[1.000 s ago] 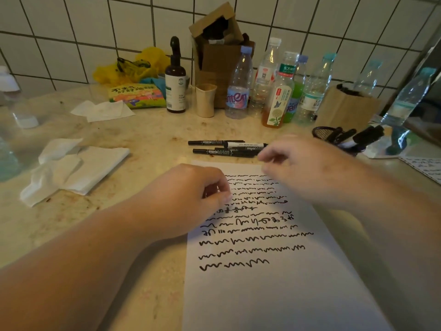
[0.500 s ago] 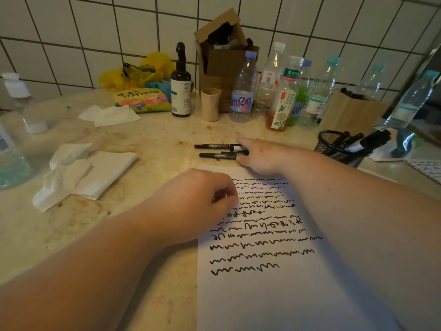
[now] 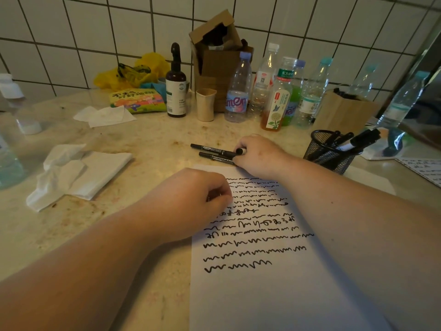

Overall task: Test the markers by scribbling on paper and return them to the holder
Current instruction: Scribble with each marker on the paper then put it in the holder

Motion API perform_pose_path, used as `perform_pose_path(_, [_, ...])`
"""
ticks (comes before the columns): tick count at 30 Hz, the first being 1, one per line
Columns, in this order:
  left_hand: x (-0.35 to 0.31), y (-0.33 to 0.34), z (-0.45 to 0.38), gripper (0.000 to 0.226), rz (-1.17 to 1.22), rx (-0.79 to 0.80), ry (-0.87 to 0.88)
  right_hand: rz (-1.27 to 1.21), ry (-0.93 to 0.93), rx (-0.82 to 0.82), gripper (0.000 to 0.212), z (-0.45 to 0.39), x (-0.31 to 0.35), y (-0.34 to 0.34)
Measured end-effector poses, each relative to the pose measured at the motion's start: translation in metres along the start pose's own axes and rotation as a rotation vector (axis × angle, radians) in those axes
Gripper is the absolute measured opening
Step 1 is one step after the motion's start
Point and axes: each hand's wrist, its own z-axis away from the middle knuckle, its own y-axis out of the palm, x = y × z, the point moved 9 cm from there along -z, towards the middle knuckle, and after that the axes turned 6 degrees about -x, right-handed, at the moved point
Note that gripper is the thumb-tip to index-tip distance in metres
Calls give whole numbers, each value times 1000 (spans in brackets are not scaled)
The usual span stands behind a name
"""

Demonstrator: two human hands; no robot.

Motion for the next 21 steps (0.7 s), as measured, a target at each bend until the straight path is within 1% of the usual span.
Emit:
perform_pose_path(2, [1, 0, 0, 15, 1, -4, -5, 5, 2, -50, 8, 1, 2, -3])
perform_pose_path(5, [3, 0, 0, 15, 6, -4, -12, 36, 12, -100, 15, 2, 5, -9])
perform_pose_path(7, [3, 0, 0, 14, 13, -6, -17, -59, 25, -167, 4, 4, 8, -20])
perform_pose_path(9, [3, 0, 0, 14, 17, -3, -21, -178, 44, -217, 6, 9, 11, -33])
perform_pose_path(11, [3, 0, 1, 13, 16, 5, -22, -273, 60, -253, 3, 18, 12, -47])
perform_pose_path(12, [3, 0, 1, 14, 15, 6, -24, -313, 59, -255, 7, 24, 12, -54])
perform_pose_path(14, [3, -1, 2, 15, 23, -1, -30, -411, 56, -210, 13, 41, 10, -62])
perform_pose_path(16, [4, -3, 1, 17, 46, -20, -40, -497, 72, -132, 15, 62, 2, -63])
perform_pose_path(19, [4, -3, 1, 18, 66, -23, -52, -639, 98, -32, 26, 92, -15, -63])
perform_pose_path(21, [2, -2, 1, 19, 58, -15, -47, -783, 133, 43, 24, 105, -27, -58])
